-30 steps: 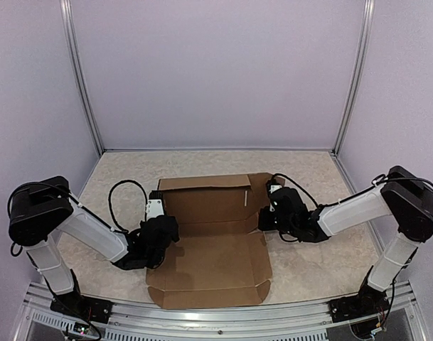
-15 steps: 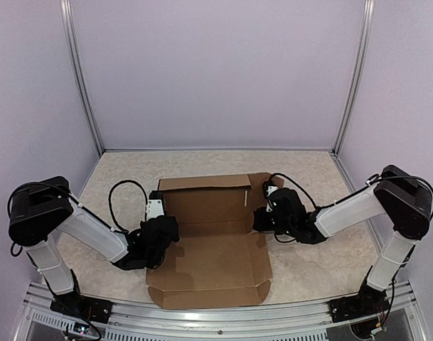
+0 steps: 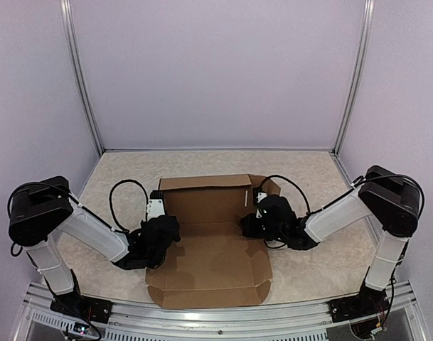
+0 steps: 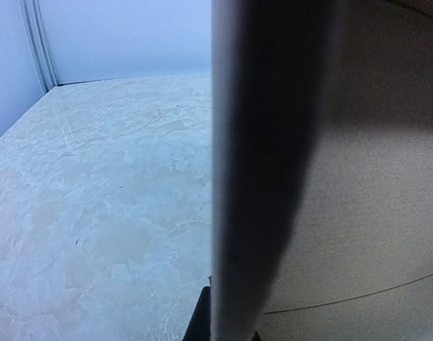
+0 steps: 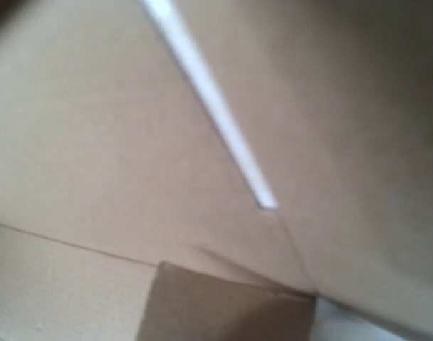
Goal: Fold the paper box
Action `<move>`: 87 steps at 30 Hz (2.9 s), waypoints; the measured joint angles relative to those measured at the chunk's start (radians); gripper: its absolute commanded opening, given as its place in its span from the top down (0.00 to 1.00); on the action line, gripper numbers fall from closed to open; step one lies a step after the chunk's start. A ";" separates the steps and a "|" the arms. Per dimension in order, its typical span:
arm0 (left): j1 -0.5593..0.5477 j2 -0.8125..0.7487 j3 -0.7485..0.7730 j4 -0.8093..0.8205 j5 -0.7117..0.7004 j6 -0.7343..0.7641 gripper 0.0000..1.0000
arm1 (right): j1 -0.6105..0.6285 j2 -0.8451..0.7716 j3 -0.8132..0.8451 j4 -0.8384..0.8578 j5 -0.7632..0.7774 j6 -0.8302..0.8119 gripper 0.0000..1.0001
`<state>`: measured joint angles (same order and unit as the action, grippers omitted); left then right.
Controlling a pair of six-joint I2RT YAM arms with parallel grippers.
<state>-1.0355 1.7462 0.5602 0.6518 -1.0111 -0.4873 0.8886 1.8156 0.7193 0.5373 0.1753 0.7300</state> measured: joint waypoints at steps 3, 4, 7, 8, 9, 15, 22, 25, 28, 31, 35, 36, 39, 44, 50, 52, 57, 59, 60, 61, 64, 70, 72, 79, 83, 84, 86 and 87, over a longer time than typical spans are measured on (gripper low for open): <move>0.000 0.000 0.000 -0.003 -0.003 0.000 1.00 | 0.006 0.017 0.003 0.019 0.001 0.010 1.00; -0.001 0.001 0.001 -0.004 -0.004 0.000 1.00 | 0.006 0.021 0.003 0.026 0.001 0.013 1.00; -0.004 0.002 0.002 -0.005 -0.010 0.000 1.00 | 0.007 0.024 0.003 0.031 0.001 0.019 1.00; -0.005 0.002 0.002 -0.005 -0.011 0.000 1.00 | 0.007 0.023 0.003 0.031 0.001 0.019 1.00; -0.005 0.002 0.002 -0.006 -0.012 0.000 1.00 | 0.008 0.022 0.003 0.031 0.001 0.019 1.00; -0.007 0.015 0.019 -0.009 -0.015 0.000 1.00 | 0.010 -0.057 -0.033 -0.010 0.005 0.017 1.00; -0.013 0.031 0.039 -0.018 -0.016 -0.009 1.00 | 0.017 -0.225 -0.071 -0.098 0.013 -0.015 1.00; -0.013 0.033 0.039 -0.018 -0.019 -0.015 1.00 | 0.019 -0.297 -0.072 -0.161 0.011 -0.042 1.00; -0.013 0.037 0.042 -0.024 -0.022 -0.026 1.00 | 0.019 -0.370 -0.072 -0.237 0.009 -0.076 1.00; -0.013 0.037 0.042 -0.025 -0.022 -0.032 1.00 | 0.019 -0.466 -0.078 -0.328 0.006 -0.119 1.00; -0.014 0.037 0.042 -0.024 -0.021 -0.031 1.00 | 0.019 -0.630 -0.079 -0.470 0.030 -0.190 1.00; -0.014 0.037 0.042 -0.023 -0.019 -0.031 1.00 | 0.019 -0.684 -0.079 -0.515 0.047 -0.211 1.00; -0.014 0.038 0.042 -0.015 -0.010 -0.029 1.00 | 0.008 -0.794 -0.079 -0.608 0.090 -0.250 1.00; -0.014 0.040 0.040 -0.001 0.010 -0.030 1.00 | -0.054 -0.853 -0.089 -0.698 0.121 -0.291 1.00; -0.014 0.040 0.028 0.024 0.028 -0.029 1.00 | -0.178 -0.797 -0.118 -0.687 0.093 -0.346 1.00; -0.014 0.040 0.028 0.027 0.034 -0.029 1.00 | -0.245 -0.762 -0.124 -0.648 0.048 -0.364 1.00; -0.016 0.040 0.028 0.039 0.059 -0.006 1.00 | -0.388 -0.647 -0.127 -0.500 -0.131 -0.381 1.00; -0.018 0.040 0.027 0.045 0.071 0.004 1.00 | -0.436 -0.589 -0.127 -0.438 -0.219 -0.385 1.00; -0.020 0.040 0.027 0.048 0.076 0.008 1.00 | -0.456 -0.558 -0.126 -0.409 -0.263 -0.387 1.00; -0.022 0.040 0.027 0.051 0.082 0.015 1.00 | -0.472 -0.531 -0.124 -0.385 -0.303 -0.389 1.00; -0.027 0.040 0.026 0.060 0.097 0.026 1.00 | -0.516 -0.450 -0.104 -0.321 -0.415 -0.391 1.00; -0.032 0.040 0.020 0.080 0.118 0.036 1.00 | -0.545 -0.330 -0.079 -0.198 -0.578 -0.380 1.00; -0.032 0.039 0.020 0.079 0.118 0.036 1.00 | -0.546 -0.315 -0.085 -0.171 -0.614 -0.366 1.00; -0.032 0.039 0.020 0.079 0.117 0.035 1.00 | -0.545 -0.324 -0.177 -0.108 -0.666 -0.335 1.00; -0.032 0.039 0.021 0.073 0.111 0.035 1.00 | -0.533 -0.360 -0.246 -0.098 -0.673 -0.314 1.00; -0.032 0.039 0.023 0.070 0.108 0.034 1.00 | -0.526 -0.374 -0.261 -0.098 -0.673 -0.308 1.00; -0.032 0.039 0.027 0.062 0.104 0.033 1.00 | -0.508 -0.400 -0.278 -0.099 -0.670 -0.299 1.00; -0.032 0.039 0.030 0.058 0.101 0.031 1.00 | -0.498 -0.412 -0.281 -0.099 -0.669 -0.295 1.00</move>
<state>-1.0679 1.7855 0.5900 0.7094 -0.9100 -0.4561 0.3908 1.4033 0.4381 0.4381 -0.4938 0.4351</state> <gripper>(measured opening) 0.025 0.003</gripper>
